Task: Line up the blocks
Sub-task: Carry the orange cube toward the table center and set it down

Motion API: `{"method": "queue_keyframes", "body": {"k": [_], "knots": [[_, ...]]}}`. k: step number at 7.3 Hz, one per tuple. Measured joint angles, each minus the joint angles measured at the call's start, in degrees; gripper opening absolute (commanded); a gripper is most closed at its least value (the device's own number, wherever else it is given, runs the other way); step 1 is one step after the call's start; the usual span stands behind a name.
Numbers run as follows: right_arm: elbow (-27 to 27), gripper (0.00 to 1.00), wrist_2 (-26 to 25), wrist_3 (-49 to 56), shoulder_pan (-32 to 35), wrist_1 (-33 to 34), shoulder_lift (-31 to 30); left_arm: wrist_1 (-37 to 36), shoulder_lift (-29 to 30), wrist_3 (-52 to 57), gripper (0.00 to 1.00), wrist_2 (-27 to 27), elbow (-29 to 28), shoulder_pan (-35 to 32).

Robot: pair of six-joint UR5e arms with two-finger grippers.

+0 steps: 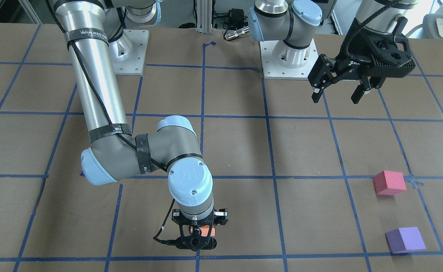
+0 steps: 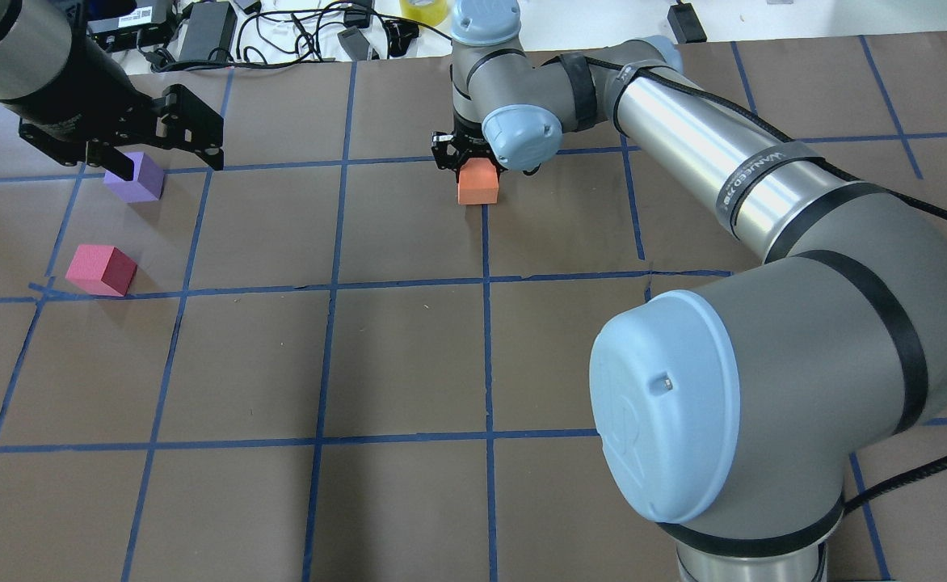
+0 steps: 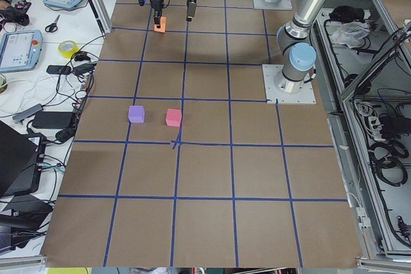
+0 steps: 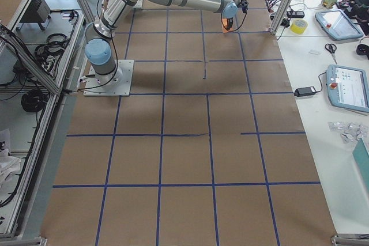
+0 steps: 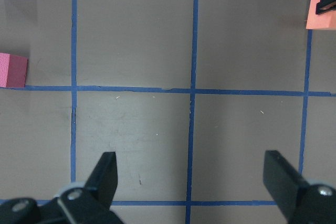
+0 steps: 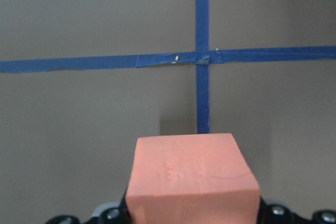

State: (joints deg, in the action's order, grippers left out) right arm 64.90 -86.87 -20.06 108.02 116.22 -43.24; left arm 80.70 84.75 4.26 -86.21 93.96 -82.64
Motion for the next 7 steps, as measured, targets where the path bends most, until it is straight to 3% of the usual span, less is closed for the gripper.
{"method": "queue_keyframes", "body": {"k": [2,4,7], "knots": [[-0.4,0.18,0.2,-1.8,0.9,-0.2,0.6,0.0,0.0,0.1,1.0,0.0,-0.1,0.0],[-0.2,0.22,0.1,-3.2,1.2,-0.5,0.8,-0.4,0.0,0.2,1.0,-0.1,-0.1,0.0],[0.0,0.37,-0.4,-6.4,2.3,-1.0,0.9,-0.7,0.4,0.5,1.0,-0.2,-0.2,0.0]]}}
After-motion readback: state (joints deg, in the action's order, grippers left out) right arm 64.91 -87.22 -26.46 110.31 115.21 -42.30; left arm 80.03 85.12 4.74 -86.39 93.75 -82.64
